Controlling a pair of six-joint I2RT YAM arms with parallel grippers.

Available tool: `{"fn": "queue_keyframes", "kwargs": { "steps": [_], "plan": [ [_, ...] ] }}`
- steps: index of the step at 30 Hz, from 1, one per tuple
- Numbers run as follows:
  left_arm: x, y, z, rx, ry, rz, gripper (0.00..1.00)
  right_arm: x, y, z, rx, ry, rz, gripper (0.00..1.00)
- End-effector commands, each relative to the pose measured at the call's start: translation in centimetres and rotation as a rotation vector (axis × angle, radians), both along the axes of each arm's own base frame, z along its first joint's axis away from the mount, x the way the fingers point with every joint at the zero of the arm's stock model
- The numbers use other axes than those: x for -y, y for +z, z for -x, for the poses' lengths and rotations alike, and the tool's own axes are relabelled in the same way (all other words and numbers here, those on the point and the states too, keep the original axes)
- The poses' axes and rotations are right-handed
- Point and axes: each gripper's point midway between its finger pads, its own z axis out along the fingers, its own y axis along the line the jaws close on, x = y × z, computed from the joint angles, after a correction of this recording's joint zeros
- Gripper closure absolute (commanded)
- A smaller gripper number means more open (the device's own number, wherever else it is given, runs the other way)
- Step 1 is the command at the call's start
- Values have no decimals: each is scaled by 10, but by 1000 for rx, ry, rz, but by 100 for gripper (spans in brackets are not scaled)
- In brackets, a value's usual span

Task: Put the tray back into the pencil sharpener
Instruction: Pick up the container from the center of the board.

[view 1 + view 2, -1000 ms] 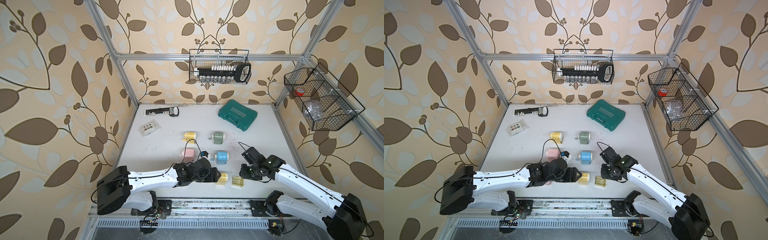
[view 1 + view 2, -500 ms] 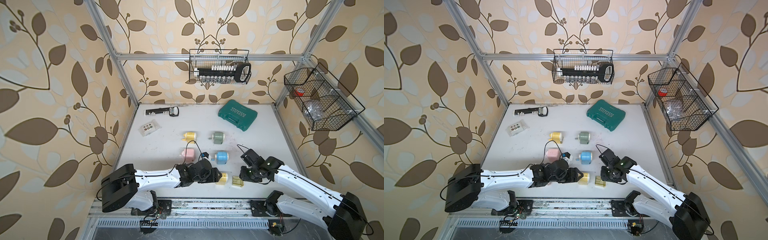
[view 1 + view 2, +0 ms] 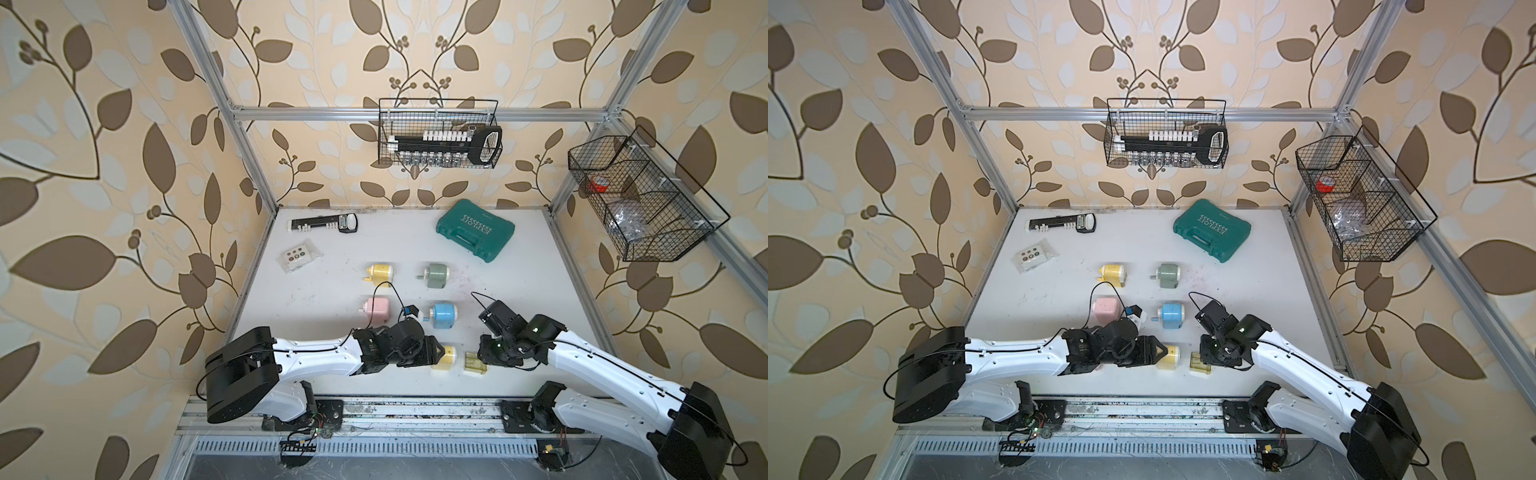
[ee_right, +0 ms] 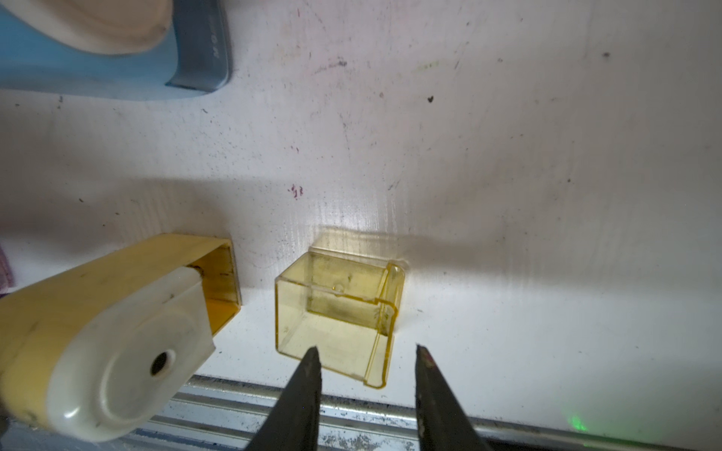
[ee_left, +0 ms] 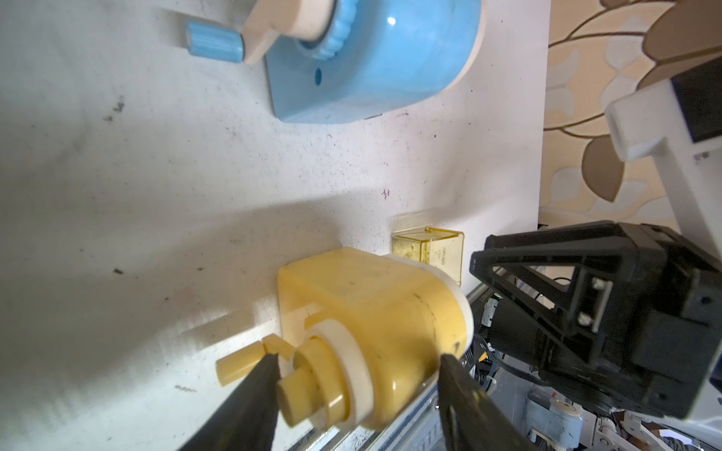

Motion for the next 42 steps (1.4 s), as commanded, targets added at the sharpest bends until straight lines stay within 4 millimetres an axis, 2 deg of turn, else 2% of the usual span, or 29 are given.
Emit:
{"fn": "queue_keyframes", "kwargs": {
  "steps": [1,6,11,16,28,31,38,42],
  "plan": [
    [0,1,-1,-3,6,16,35,9,-4,5,-24,-20,52,63],
    [0,0,-1,-4,5,15,35,8,-11,11,-38,-2,80,63],
    [0,0,-1,-5,4,17,35,7,-18,10,-57,3,107,71],
    [0,1,-1,-5,5,16,35,7,-26,7,-75,3,142,74],
    [2,0,-1,-8,2,21,36,4,-33,1,-100,5,184,99],
    [2,0,-1,-8,2,21,36,8,-27,0,-92,10,215,100],
    [1,0,-1,-9,7,28,36,29,5,-9,-29,-24,348,100],
    [2,-1,0,-14,8,35,36,25,3,-10,-34,-32,338,100]
  ]
}}
